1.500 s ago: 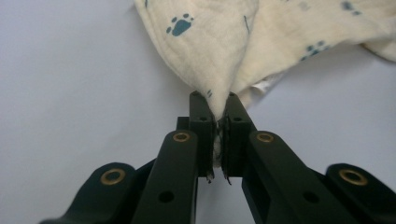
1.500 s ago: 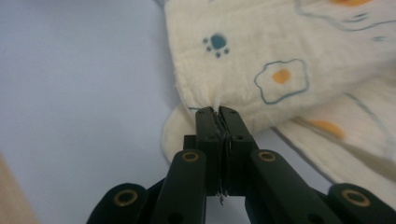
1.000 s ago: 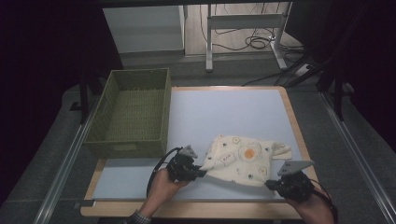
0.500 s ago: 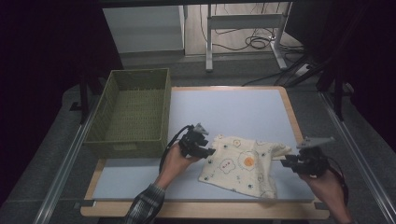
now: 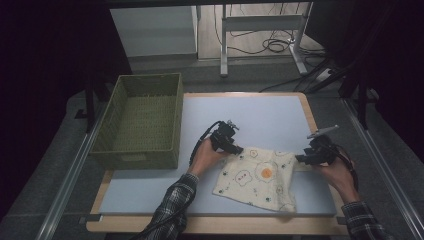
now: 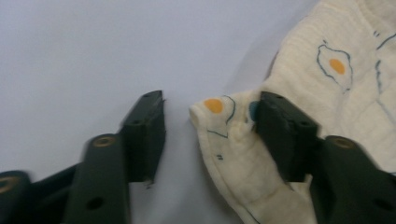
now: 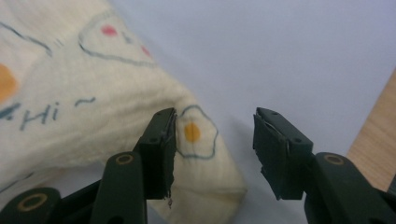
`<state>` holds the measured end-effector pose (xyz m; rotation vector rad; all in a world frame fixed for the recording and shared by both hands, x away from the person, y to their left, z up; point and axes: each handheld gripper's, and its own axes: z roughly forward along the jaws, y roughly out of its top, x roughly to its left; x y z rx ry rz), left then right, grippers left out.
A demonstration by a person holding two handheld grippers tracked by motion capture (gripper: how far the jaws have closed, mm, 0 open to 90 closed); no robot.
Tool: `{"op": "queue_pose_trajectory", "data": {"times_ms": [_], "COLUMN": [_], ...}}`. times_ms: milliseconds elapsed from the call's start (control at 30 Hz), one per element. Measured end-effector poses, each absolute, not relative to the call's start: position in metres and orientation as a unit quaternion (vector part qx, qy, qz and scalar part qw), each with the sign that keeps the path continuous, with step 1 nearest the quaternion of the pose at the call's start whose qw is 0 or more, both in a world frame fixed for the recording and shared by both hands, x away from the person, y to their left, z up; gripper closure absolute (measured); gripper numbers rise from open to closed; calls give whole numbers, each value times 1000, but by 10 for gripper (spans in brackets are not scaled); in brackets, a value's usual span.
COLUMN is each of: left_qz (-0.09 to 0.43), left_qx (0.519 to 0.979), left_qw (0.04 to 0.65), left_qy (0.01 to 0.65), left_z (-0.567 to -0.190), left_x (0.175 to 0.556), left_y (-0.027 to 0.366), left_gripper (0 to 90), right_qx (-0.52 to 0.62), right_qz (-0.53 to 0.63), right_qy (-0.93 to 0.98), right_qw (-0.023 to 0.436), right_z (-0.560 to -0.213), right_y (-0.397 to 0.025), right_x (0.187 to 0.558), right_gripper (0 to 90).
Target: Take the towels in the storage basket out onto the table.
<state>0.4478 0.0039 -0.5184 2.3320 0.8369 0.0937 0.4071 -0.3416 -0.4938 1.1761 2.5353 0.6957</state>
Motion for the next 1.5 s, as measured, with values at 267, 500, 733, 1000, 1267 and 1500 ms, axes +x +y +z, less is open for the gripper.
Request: {"op": "queue_pose_trajectory", "data": {"times_ms": [267, 500, 733, 1000, 1267, 1500], "left_qz": [35, 165, 174, 122, 90, 92], "left_qx": [894, 829, 821, 848, 866, 863], "left_qw": [325, 422, 387, 365, 344, 339], "left_qy": [307, 327, 383, 364, 352, 362], "left_z": [-509, -440, -440, -473, -502, -529], "left_x": [437, 435, 445, 423, 391, 374], "left_y": [10, 53, 64, 60, 61, 67], "left_gripper": [864, 859, 495, 495, 505, 477], "right_qx": [381, 372, 376, 384, 382, 372], "right_qz": [233, 299, 327, 314, 316, 299], "right_qy": [884, 855, 832, 848, 860, 875], "right_qw": [134, 205, 243, 187, 120, 84], "right_z": [-492, -430, -405, -439, -470, -502], "right_y": [-326, -314, -297, -302, -309, -307], "right_x": [398, 411, 431, 416, 375, 342], "right_gripper": [864, 864, 614, 615, 624, 532]}}
